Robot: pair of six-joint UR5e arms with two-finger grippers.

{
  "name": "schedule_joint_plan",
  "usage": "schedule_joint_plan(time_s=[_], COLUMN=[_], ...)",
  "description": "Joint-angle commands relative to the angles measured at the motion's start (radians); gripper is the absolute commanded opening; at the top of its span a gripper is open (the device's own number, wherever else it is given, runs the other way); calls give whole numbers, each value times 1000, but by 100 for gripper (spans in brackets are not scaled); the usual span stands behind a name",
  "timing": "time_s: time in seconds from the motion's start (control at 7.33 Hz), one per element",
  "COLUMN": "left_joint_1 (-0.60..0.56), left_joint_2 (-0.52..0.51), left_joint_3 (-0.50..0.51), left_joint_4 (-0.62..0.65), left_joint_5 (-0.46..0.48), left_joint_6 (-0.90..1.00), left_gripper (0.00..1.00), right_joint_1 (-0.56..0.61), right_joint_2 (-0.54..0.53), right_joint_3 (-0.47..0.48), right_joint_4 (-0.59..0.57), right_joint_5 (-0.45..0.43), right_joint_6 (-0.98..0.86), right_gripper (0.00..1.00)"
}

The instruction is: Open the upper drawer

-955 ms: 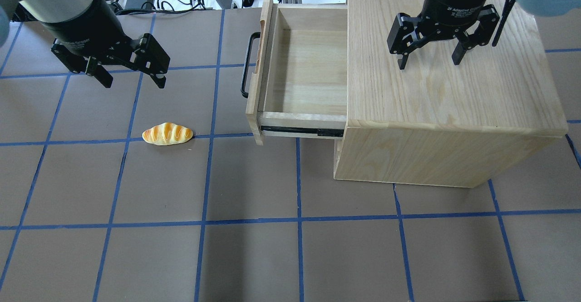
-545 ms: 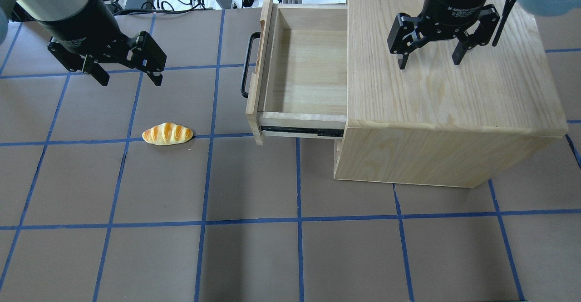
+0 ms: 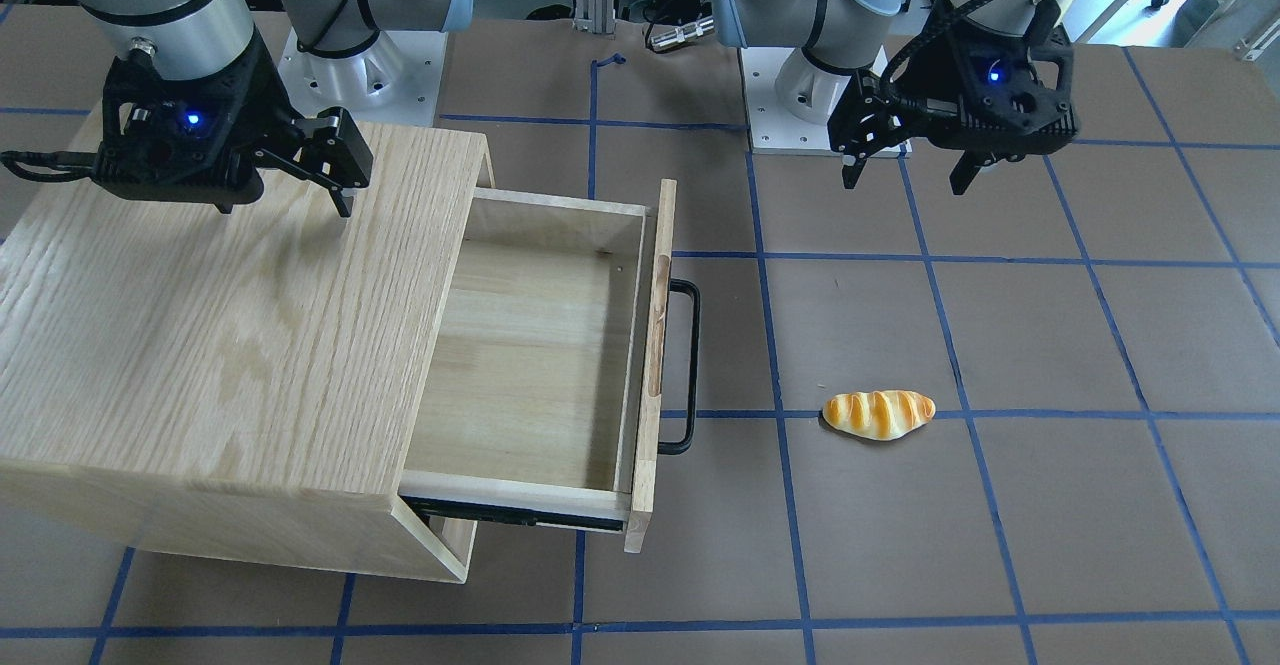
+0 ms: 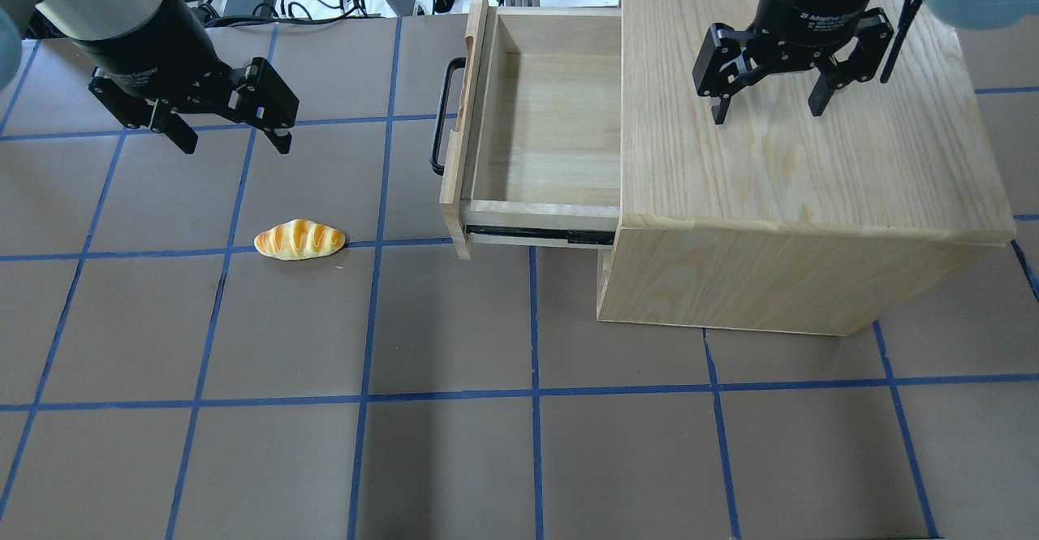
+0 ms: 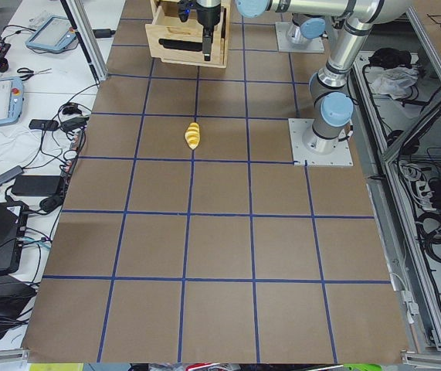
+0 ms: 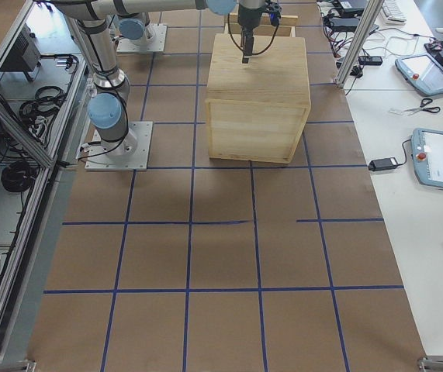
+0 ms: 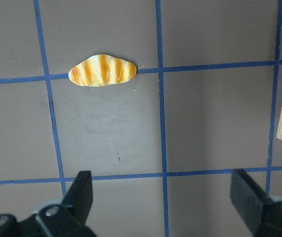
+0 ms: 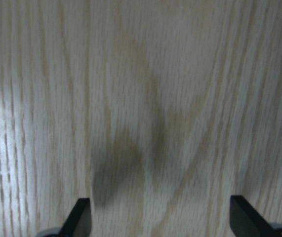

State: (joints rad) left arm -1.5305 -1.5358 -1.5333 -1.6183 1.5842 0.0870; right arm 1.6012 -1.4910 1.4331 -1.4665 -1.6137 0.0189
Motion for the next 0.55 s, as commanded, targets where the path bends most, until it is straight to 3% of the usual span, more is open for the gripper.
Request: schedule_joint_plan(time_s=[0.0, 0.41], left_joint_1=[0, -2], left_joint_2=[-1, -7], left_joint_3=[-1, -2], left_joint_4=[3, 3], left_joint_5=[0, -1], left_joint_6=[0, -1], left_gripper=[100, 100], right_joint_1=[0, 0], right_joint_2=[0, 0], right_joint_3=[0, 0], right_joint_4=[0, 0], right_joint_5=[0, 0], right_joint_6=[0, 1], right_gripper=[100, 100])
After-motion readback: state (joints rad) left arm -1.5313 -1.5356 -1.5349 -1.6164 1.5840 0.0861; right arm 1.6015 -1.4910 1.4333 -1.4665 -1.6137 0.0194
